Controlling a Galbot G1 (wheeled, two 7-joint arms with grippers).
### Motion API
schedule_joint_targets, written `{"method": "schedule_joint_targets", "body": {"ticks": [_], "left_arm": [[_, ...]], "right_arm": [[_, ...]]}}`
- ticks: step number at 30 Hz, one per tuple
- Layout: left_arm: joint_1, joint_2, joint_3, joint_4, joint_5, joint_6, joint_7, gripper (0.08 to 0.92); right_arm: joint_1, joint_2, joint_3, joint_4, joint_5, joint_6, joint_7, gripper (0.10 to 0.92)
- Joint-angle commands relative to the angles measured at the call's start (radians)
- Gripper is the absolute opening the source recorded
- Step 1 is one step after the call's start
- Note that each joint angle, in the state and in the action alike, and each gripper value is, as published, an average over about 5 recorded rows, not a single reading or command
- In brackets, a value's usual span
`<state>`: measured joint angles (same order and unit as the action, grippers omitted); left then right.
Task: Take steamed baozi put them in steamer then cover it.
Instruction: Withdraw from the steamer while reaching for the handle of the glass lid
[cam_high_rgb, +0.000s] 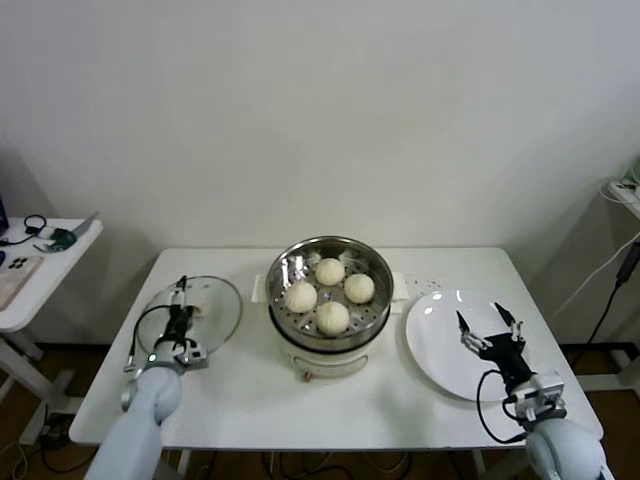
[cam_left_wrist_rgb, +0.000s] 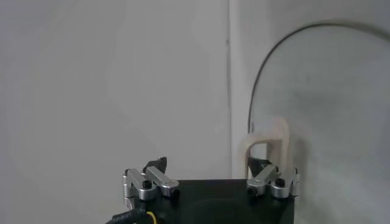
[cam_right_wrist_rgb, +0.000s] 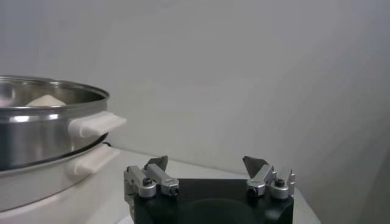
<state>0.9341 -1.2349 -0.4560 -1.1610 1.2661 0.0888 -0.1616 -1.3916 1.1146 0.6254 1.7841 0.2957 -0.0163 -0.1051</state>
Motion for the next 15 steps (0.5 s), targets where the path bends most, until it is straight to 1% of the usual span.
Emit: {"method": "schedule_joint_targets", "body": {"ticks": [1, 4, 7, 10, 15], "left_arm": [[-0.041, 0.000, 0.003, 0.065, 0.007, -0.006, -0.003, 0.823], [-0.038, 0.006, 0.001, 0.062, 0.008, -0.011, -0.001, 0.823], [-0.029, 0.010, 0.000, 0.050, 0.008, -0.015, 0.000, 0.801], [-0.020, 0.013, 0.000, 0.039, 0.007, -0.015, 0.000, 0.732], [-0.014, 0.012, -0.002, 0.039, 0.006, -0.016, -0.002, 0.585]], "right_arm": [[0.001, 0.009, -0.001, -0.006, -0.014, 0.007, -0.002, 0.823], [0.002, 0.013, -0.002, -0.011, -0.019, 0.011, -0.005, 0.823], [0.005, 0.016, -0.003, -0.014, -0.022, 0.013, -0.008, 0.823], [0.011, 0.019, -0.005, -0.019, -0.025, 0.013, -0.009, 0.823], [0.021, 0.027, -0.006, -0.025, -0.032, 0.016, -0.009, 0.823]]}}
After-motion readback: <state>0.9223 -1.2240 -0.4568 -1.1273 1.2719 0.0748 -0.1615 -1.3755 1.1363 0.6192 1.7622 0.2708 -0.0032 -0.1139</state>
